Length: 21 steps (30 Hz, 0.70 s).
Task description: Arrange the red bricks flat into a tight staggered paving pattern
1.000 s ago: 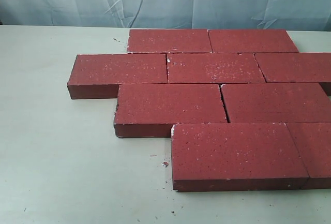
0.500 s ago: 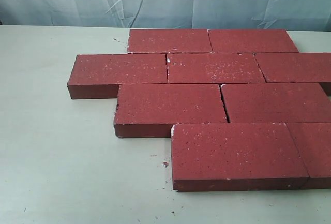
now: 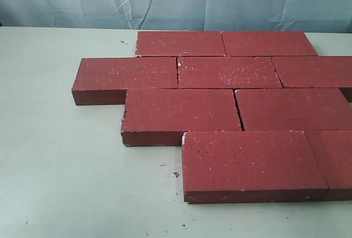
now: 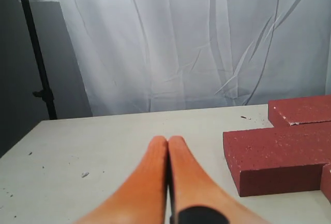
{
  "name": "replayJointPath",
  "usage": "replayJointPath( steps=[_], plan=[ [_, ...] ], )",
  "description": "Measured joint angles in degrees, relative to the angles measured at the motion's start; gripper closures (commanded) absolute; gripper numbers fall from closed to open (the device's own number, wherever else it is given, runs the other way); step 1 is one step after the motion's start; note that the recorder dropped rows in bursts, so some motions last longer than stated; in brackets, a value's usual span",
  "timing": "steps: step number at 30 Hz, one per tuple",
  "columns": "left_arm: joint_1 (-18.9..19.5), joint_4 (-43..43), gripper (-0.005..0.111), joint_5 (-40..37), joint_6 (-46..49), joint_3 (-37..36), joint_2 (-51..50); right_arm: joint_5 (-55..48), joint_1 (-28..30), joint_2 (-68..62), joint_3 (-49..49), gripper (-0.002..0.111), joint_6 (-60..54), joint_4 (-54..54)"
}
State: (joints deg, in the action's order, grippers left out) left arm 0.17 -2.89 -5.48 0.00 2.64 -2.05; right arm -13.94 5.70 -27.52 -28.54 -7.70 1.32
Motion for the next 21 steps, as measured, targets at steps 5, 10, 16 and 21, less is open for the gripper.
replayJointPath(
  steps=[5,10,16,21],
  plan=[
    [0.0,0.7,0.107,-0.2,0.0,-2.1,1.4,0.0,0.0,0.0,0.0,0.109,0.0,0.0],
    [0.0,1.4,0.107,-0.9,0.0,-2.4,1.7,0.0,0.0,0.0,0.0,0.109,0.0,0.0],
    [0.0,1.6,0.107,-4.9,0.0,-2.4,1.7,0.0,0.0,0.0,0.0,0.109,0.0,0.0],
    [0.0,1.6,0.107,-7.9,0.4,-2.4,1.7,0.0,0.0,0.0,0.0,0.109,0.0,0.0]
  ],
)
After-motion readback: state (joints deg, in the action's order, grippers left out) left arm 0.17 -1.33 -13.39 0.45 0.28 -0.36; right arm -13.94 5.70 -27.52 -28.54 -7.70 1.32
